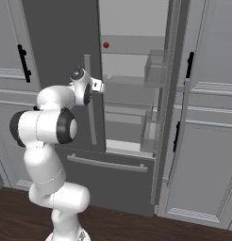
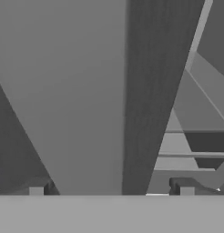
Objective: Take the strawberry from the fridge and place it on top of the pancake, located on the dining counter.
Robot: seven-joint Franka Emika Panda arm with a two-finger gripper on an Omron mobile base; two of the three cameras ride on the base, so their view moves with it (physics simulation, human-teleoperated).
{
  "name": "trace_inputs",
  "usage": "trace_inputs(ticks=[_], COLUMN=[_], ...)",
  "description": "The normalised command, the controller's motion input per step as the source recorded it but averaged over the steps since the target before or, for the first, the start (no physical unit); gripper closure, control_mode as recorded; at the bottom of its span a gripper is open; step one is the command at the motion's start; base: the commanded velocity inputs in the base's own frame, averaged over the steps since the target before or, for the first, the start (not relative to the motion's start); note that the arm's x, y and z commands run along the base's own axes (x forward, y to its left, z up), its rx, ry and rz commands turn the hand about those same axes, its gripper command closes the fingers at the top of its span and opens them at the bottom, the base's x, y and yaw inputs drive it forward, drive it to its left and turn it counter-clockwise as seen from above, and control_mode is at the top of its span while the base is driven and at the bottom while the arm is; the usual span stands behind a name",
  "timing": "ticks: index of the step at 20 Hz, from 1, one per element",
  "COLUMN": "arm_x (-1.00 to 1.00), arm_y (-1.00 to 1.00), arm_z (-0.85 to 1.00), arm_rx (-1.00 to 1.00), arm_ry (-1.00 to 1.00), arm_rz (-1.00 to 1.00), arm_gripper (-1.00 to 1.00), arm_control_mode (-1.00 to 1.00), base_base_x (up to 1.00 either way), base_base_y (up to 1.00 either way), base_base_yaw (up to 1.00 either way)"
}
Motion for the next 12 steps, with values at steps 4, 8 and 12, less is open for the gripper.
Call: trace_inputs(ticks=[4, 8, 12], arm_x=[0.51, 0.59, 1.00], arm_y=[0.17, 0.27, 0.32], arm_z=[-0.38, -0.48, -0.39], arm_rx=[-0.02, -0.03, 0.00], arm_ry=[-0.09, -0.14, -0.03], arm_rz=[0.00, -0.01, 0.00], arm_gripper=[-1.00, 1.00, 1.00], arm_control_mode=[-1.00, -1.00, -1.00], base_base_x=[0.00, 0.00, 0.00], base_base_y=[0.00, 0.00, 0.00], base_base_yaw=[0.00, 0.00, 0.00])
